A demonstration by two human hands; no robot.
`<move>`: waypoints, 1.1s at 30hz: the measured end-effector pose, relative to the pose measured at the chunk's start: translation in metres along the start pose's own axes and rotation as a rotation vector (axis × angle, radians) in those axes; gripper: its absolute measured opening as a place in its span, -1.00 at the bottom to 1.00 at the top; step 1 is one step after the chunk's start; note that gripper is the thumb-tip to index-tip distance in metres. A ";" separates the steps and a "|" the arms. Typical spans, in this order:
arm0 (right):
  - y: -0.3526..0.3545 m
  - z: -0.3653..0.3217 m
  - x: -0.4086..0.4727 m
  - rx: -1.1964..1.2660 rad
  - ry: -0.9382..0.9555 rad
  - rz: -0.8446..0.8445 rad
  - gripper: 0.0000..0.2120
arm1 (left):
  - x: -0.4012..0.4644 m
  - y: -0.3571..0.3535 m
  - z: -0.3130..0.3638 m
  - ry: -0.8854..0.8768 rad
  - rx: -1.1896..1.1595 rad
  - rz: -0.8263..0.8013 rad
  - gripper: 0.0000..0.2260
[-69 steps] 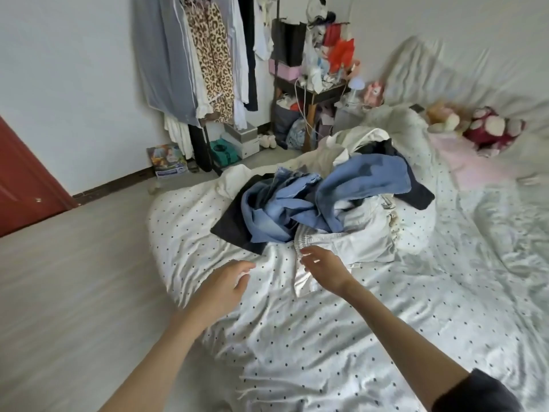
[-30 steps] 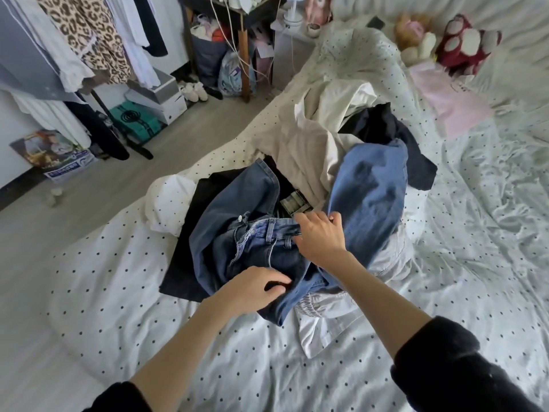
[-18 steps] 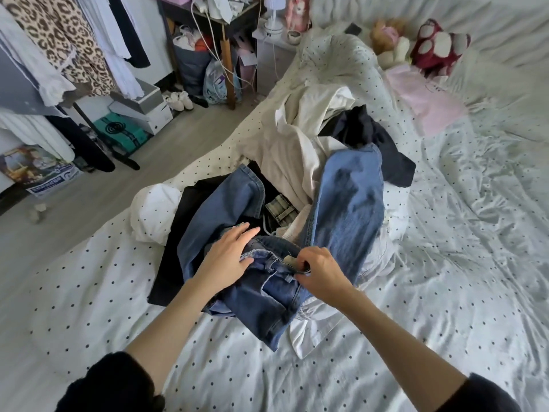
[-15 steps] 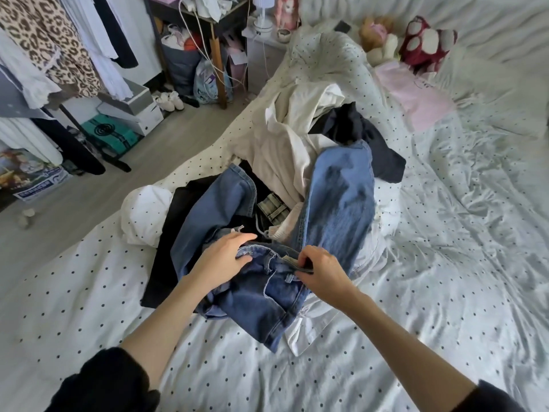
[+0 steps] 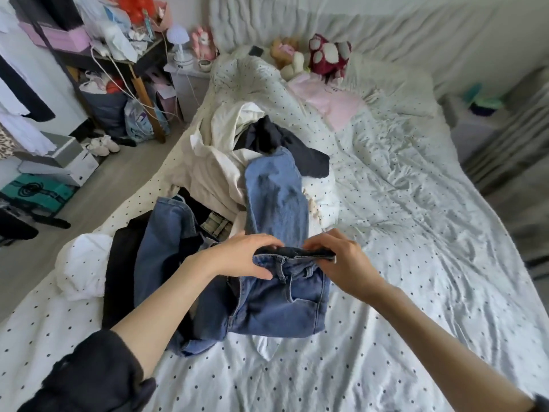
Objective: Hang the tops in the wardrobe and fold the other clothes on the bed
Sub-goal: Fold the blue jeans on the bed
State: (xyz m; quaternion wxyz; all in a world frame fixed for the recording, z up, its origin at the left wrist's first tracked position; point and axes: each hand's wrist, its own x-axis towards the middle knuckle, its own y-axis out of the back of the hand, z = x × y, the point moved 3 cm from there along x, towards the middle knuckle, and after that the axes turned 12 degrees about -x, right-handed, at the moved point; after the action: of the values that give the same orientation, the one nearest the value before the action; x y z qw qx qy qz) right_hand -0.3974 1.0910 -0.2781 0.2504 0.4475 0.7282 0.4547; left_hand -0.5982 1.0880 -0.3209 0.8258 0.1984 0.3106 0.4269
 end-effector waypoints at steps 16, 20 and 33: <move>0.078 0.154 -0.156 0.070 -0.361 0.141 -0.75 | 0.010 -0.117 0.105 0.134 0.675 0.226 -0.60; 0.098 0.193 -0.195 0.104 -0.336 0.111 -0.75 | 0.003 -0.142 0.131 0.198 0.617 0.339 -0.77; 0.188 0.264 -0.277 0.397 -0.510 0.500 -0.93 | -0.012 -0.182 0.273 -0.036 0.242 0.713 -0.86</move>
State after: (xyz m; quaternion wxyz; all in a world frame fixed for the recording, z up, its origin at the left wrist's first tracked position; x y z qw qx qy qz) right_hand 0.0179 0.9978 -0.2450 0.2133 0.7488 0.5852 0.2266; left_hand -0.3113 0.9597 -0.2264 0.6010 0.3976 0.2557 0.6444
